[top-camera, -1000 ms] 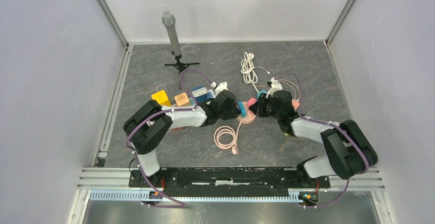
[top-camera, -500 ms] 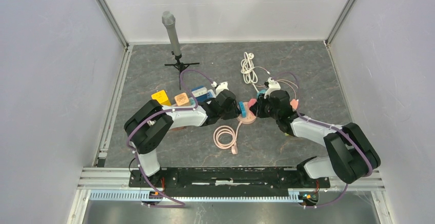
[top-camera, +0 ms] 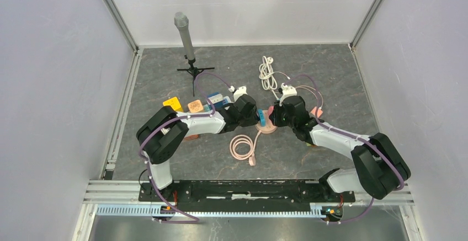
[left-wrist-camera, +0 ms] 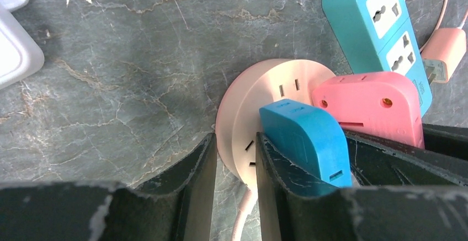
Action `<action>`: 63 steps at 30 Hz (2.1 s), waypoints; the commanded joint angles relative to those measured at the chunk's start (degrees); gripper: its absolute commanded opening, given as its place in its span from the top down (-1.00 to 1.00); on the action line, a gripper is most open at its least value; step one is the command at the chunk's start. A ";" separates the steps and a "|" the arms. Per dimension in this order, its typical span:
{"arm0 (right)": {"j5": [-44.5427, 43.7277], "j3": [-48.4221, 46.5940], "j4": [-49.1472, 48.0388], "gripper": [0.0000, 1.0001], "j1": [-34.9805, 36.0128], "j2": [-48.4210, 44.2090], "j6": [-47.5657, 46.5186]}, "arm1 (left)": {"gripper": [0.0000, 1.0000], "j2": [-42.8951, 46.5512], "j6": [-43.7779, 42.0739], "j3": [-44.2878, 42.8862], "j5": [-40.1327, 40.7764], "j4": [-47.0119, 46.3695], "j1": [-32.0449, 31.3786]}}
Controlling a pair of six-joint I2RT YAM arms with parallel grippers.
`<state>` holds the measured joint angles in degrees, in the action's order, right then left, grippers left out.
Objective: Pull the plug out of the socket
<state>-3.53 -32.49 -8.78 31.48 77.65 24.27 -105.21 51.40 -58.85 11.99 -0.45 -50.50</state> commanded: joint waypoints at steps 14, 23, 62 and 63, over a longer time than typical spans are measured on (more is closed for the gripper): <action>0.74 -2.93 -3.02 1.00 2.79 -0.26 -0.92 | 0.25 -5.04 -4.70 7.93 -2.31 8.67 -0.21; 2.62 3.38 -11.68 1.00 2.77 -0.82 0.27 | 0.16 -0.35 -6.62 7.83 -11.72 3.97 -0.21; 27.58 4.08 -25.52 1.00 -5.14 -0.15 9.07 | 0.33 -6.31 -2.00 5.74 -0.38 15.92 -0.14; 27.54 4.61 -26.73 1.00 -5.45 -0.21 8.83 | 0.33 -6.17 -1.99 5.91 -0.13 16.00 -0.12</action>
<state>8.05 -28.51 -19.88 26.59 78.41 25.78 -104.47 51.48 -57.78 5.76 1.13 -50.39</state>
